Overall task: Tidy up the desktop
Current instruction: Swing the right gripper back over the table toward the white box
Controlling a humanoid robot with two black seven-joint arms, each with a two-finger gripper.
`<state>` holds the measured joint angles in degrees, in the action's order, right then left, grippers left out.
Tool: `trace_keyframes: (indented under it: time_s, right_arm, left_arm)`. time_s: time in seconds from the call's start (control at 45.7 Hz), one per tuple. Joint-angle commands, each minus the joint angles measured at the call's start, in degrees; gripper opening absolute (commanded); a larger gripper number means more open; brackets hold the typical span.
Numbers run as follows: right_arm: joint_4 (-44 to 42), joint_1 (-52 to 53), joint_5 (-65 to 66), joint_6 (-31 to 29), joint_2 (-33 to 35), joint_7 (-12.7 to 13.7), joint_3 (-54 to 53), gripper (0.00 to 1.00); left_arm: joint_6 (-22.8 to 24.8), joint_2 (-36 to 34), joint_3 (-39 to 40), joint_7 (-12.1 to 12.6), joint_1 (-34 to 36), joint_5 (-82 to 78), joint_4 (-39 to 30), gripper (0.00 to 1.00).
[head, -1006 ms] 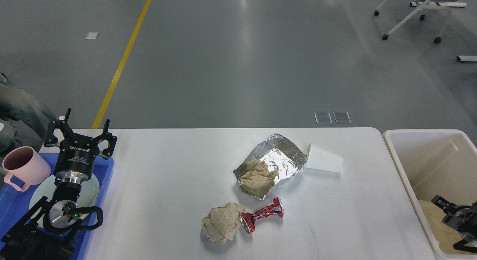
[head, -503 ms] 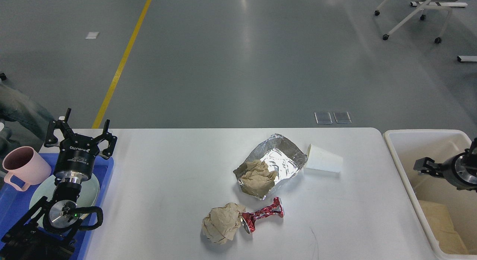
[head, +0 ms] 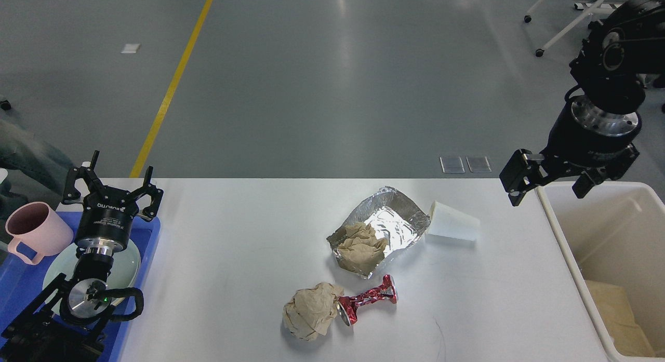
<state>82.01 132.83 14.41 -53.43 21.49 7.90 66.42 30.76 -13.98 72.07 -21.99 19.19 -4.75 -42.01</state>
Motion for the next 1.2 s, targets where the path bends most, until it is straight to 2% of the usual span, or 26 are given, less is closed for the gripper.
trace_keyframes:
  time_s: [0.0, 0.328, 0.481, 0.591, 0.809, 1.028, 1.181]
  right_arm:
    - [5.26, 8.05, -6.58, -0.18, -0.92, 0.01, -0.32, 1.00]
    - [5.71, 7.10, -8.52, 1.84, -1.19, 0.01, 0.47, 1.00]
    - [4.39, 1.92, -11.41, 2.45, -0.66, -0.07, 0.73, 1.00]
    - [-0.52, -4.58, -15.80, 4.65, -0.84, -0.07, 0.21, 1.00]
    - [-12.56, -19.44, -31.45, 12.82, -1.28, -0.07, 0.12, 1.00]
    - [-26.98, -34.82, -49.28, 15.02, -1.37, -0.16, -0.85, 1.00]
    - [-30.42, -45.19, -71.60, 27.75, -1.45, -0.16, -1.38, 1.00]
  left_arm:
    - [0.00, 0.00, 0.00, -0.07, -0.03, 0.00, 0.00, 0.96]
    - [0.00, 0.00, 0.00, -0.07, -0.03, 0.00, 0.00, 0.96]
    - [0.00, 0.00, 0.00, -0.07, -0.03, 0.00, 0.00, 0.96]
    - [0.00, 0.00, 0.00, -0.07, -0.03, 0.00, 0.00, 0.96]
    - [0.00, 0.00, 0.00, 0.01, 0.05, 0.00, 0.00, 0.96]
    - [0.00, 0.00, 0.00, 0.01, 0.05, 0.00, 0.00, 0.96]
    - [0.00, -0.08, 0.00, -0.07, 0.05, 0.00, 0.00, 0.96]
